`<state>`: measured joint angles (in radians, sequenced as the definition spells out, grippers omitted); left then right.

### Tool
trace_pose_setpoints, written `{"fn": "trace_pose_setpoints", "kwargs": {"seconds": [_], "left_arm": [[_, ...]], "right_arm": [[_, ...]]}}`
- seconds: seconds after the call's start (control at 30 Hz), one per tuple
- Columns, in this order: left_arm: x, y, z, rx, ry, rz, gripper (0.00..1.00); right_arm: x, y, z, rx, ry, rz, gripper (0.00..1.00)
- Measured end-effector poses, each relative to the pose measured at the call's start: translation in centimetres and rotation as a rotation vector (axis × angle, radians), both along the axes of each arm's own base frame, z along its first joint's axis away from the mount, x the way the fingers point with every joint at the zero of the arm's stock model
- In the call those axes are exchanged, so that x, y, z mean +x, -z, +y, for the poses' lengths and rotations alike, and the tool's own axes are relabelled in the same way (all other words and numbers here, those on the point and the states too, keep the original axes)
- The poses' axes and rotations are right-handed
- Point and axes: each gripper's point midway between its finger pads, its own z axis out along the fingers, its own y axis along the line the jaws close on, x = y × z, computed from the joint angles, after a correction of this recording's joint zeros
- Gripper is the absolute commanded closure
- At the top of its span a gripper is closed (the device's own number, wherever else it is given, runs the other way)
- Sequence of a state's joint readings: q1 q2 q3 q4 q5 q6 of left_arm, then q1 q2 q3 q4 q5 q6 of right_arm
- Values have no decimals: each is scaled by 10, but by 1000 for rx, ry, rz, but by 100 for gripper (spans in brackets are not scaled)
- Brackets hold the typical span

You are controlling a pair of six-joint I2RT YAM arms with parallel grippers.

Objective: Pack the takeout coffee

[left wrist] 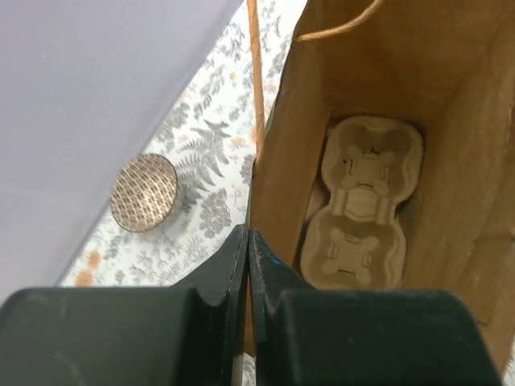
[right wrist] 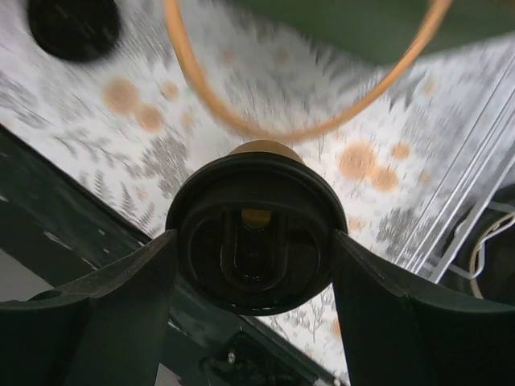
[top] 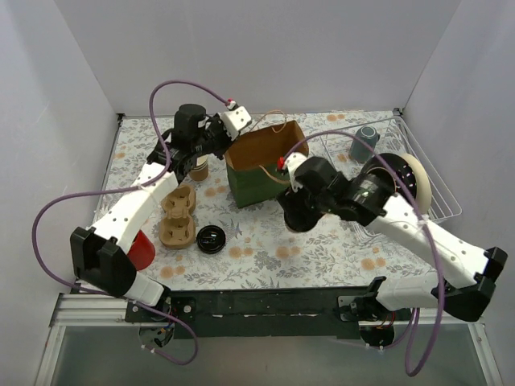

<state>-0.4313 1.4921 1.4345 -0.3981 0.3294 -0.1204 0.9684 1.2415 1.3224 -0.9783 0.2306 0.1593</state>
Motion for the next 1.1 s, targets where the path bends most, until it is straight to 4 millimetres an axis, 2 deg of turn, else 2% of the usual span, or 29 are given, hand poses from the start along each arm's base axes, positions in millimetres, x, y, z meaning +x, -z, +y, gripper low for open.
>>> {"fn": "trace_pose_setpoints", "kwargs": {"seconds": [0.13, 0.23, 0.3, 0.37, 0.43, 0.47, 0.57, 0.7, 0.77, 0.93, 1.1], "left_arm": [[-27, -8, -19, 0, 52, -92, 100], [-50, -20, -36, -15, 93, -140, 100], [-67, -33, -50, -36, 125, -176, 100], [-84, -45, -59, -58, 152, -208, 100], [-100, -53, -65, -74, 175, -234, 100], [-108, -56, -67, -81, 188, -241, 100], [-120, -55, -68, -98, 199, -247, 100], [-120, -39, -66, -96, 173, -190, 100], [-119, -31, -67, -100, 161, -157, 100], [-125, -11, -65, -126, 145, -107, 100], [-134, -10, -57, -183, 140, -135, 100]], "right_arm": [[4, -113, 12, 209, -68, -159, 65], [-9, -188, 8, 358, -156, -280, 66], [-18, -226, 2, 431, -215, -364, 66], [-25, -243, -5, 455, -263, -423, 66], [-29, -245, -12, 446, -298, -460, 66], [-30, -239, -13, 434, -317, -474, 66], [-28, -210, -9, 379, -356, -449, 67], [-26, -159, 9, 319, -411, -358, 68], [-26, -140, 15, 295, -430, -318, 68], [-24, -131, 29, 272, -484, -333, 68], [-16, -113, 37, 186, -517, -354, 68]]}}
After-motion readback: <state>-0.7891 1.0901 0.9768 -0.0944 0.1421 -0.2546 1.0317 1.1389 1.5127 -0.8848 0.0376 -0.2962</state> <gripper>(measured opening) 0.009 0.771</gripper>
